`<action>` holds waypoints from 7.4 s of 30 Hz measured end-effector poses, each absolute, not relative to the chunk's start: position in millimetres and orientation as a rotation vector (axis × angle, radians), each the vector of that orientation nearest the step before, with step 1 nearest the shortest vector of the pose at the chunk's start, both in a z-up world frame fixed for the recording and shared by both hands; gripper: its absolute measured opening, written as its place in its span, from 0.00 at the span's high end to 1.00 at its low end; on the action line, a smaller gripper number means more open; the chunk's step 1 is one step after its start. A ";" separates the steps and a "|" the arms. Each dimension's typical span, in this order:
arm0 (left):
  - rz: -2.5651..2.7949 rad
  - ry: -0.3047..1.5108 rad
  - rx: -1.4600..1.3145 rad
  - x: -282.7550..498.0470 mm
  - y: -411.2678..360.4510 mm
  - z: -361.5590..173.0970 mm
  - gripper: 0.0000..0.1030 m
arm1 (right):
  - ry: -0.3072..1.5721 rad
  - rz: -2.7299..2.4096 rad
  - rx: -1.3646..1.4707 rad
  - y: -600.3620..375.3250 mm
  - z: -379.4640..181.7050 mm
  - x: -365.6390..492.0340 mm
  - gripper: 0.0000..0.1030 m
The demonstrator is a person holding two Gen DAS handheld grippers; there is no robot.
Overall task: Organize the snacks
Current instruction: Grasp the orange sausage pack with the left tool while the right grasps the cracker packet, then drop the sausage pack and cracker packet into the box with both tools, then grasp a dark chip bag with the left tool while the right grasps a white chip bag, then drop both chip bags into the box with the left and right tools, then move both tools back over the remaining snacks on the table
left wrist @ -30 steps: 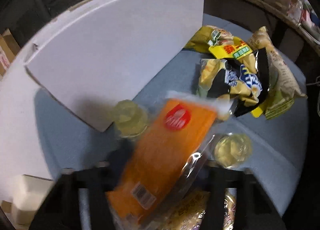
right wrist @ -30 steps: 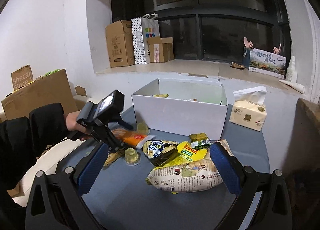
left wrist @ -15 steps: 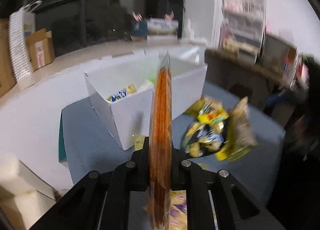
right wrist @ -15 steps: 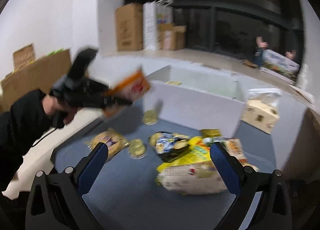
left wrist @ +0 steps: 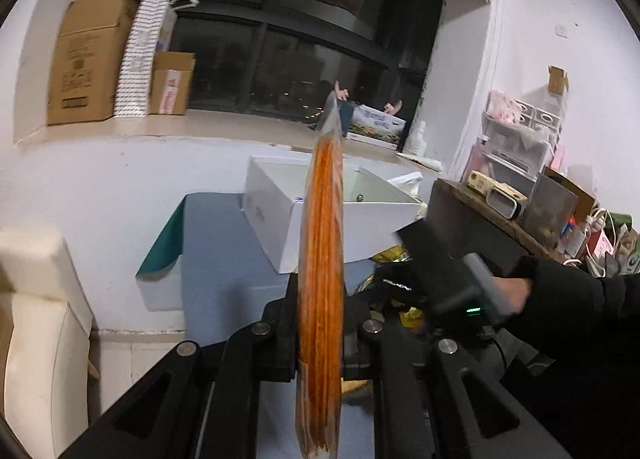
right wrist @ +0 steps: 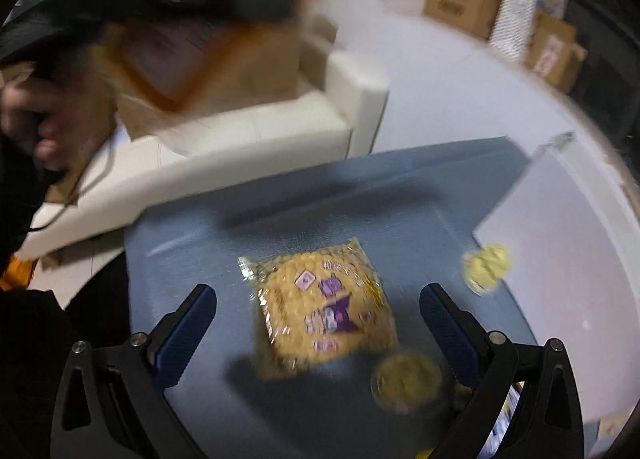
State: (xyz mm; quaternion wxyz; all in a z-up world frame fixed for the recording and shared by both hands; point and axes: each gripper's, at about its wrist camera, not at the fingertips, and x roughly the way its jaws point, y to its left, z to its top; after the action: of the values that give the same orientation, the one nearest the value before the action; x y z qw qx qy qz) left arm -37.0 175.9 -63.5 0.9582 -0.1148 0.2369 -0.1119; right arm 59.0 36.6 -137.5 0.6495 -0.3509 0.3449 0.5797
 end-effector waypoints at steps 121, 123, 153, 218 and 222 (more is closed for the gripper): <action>-0.381 0.539 -0.171 23.7 57.1 -58.5 0.39 | 1.157 0.425 0.386 -213.0 -156.9 162.9 0.00; -0.384 0.542 -0.187 21.6 61.1 -61.2 0.39 | 1.143 0.397 0.315 -207.5 -155.6 162.0 0.26; -0.201 0.570 -0.268 255.1 90.0 -17.0 0.39 | 0.743 0.668 -0.146 -125.5 6.7 296.7 0.36; -0.172 0.833 0.003 89.1 11.5 -178.3 0.63 | 0.784 0.513 -0.013 -229.9 -80.0 58.4 0.00; -0.185 0.817 -0.013 83.9 14.4 -171.6 0.63 | 0.797 0.512 -0.022 -227.3 -82.2 60.1 0.00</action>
State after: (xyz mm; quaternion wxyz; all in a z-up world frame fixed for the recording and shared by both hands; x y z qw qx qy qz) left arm 83.9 14.4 -171.6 0.9135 -0.0063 0.3967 -0.0897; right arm 60.1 -227.3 -82.2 0.8898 -0.0105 0.3839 0.2466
